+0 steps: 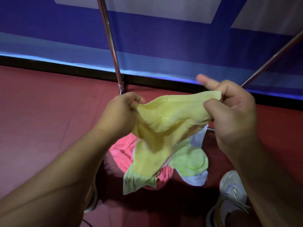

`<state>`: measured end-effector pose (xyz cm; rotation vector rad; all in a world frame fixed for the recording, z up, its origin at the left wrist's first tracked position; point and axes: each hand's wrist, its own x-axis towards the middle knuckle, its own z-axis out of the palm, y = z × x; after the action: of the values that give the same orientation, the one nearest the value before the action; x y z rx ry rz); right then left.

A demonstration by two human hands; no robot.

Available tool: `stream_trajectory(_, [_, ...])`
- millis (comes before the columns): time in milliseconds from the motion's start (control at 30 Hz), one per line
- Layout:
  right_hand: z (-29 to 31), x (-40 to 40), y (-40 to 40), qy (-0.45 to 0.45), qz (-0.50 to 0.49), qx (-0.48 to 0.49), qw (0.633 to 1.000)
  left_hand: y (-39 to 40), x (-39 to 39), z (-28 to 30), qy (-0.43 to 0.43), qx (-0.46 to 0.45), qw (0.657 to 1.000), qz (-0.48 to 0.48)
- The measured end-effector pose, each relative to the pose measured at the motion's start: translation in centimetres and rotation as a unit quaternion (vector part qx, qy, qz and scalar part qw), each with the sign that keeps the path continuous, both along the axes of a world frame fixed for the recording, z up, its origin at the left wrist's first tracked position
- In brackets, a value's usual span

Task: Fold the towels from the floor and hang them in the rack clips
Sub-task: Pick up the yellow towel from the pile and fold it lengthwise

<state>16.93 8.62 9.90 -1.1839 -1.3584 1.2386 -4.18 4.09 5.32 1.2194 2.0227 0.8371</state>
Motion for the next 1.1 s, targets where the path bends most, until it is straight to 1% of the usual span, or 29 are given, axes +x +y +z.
stream_trajectory(33, [0.0, 0.0, 0.0, 0.005, 0.017, -0.005, 1.000, 0.0, 0.1, 0.1, -0.013, 0.005, 1.000, -0.005])
stream_trajectory(67, [0.0, 0.0, 0.0, 0.010, 0.027, -0.008, 1.000, 0.0, 0.3, 0.4, -0.066, 0.004, 0.998, -0.003])
stream_trajectory(133, [-0.1, 0.1, 0.2, 0.027, 0.037, -0.017, 0.999, -0.1, 0.5, 1.1, -0.220, -0.013, 0.975, 0.012])
stream_trajectory(167, [0.1, 0.0, 0.2, 0.051, 0.049, -0.028, 0.997, -0.1, 0.6, 1.3, -0.274, -0.016, 0.961, 0.016])
stream_trajectory(233, [0.3, -0.2, 0.1, 0.075, 0.079, -0.055, 0.992, -0.1, 0.8, 1.6, -0.314, -0.012, 0.949, 0.000])
stream_trajectory(267, [0.1, -0.2, 0.1, 0.056, 0.072, -0.051, 0.995, -0.1, 0.9, 1.8, -0.317, -0.009, 0.948, -0.011])
stream_trajectory(300, [-0.2, -0.3, 0.1, 0.022, 0.064, -0.027, 0.997, -0.1, 1.0, 2.0, -0.309, -0.006, 0.951, -0.015])
stream_trajectory(333, [-0.4, -0.4, 0.1, -0.011, 0.056, 0.002, 0.998, -0.2, 1.1, 2.1, -0.285, -0.004, 0.959, -0.012])
stream_trajectory(400, [-0.7, -0.7, 0.0, -0.038, 0.069, 0.025, 0.997, -0.1, 0.9, 1.6, -0.184, 0.006, 0.983, 0.008])
stream_trajectory(467, [-0.9, -1.0, -0.3, -0.067, 0.095, 0.013, 0.993, -0.1, 0.7, 1.1, -0.071, 0.012, 0.997, 0.010])
stream_trajectory(500, [-1.1, -1.1, -0.4, -0.085, 0.104, 0.014, 0.991, -0.1, 0.5, 0.8, -0.051, 0.017, 0.999, 0.011])
stream_trajectory(533, [-1.3, -1.1, -0.5, -0.102, 0.109, 0.026, 0.988, -0.1, 0.5, 0.8, -0.066, 0.025, 0.997, 0.010])
stream_trajectory(600, [-1.4, -1.3, -0.8, -0.143, 0.110, 0.060, 0.982, -0.3, 0.9, 1.3, -0.129, 0.041, 0.991, -0.003])
stream_trajectory(633, [-1.4, -1.3, -0.9, -0.175, 0.114, 0.091, 0.974, -0.3, 1.2, 1.6, -0.155, 0.055, 0.986, -0.014])
stream_trajectory(700, [-1.4, -1.5, -1.1, -0.249, 0.127, 0.162, 0.946, -0.5, 1.8, 2.2, -0.197, 0.085, 0.976, -0.037])
stream_trajectory(733, [-1.5, -1.6, -1.2, -0.269, 0.136, 0.171, 0.938, -0.6, 2.0, 2.4, -0.215, 0.090, 0.972, -0.043])
stream_trajectory(867, [-1.8, -1.8, -1.7, -0.278, 0.193, 0.077, 0.938, -0.8, 2.6, 3.1, -0.262, 0.077, 0.958, -0.088])
stream_trajectory(933, [-1.7, -1.7, -1.6, -0.269, 0.204, 0.053, 0.940, -0.9, 2.7, 3.3, -0.269, 0.080, 0.955, -0.100])
stream_trajectory(1033, [-1.4, -1.7, -1.2, -0.230, 0.210, 0.024, 0.950, -0.9, 2.5, 3.3, -0.295, 0.073, 0.946, -0.114])
stream_trajectory(1100, [-1.4, -1.8, -1.0, -0.207, 0.187, 0.016, 0.960, -0.9, 2.6, 3.4, -0.309, 0.074, 0.940, -0.120])
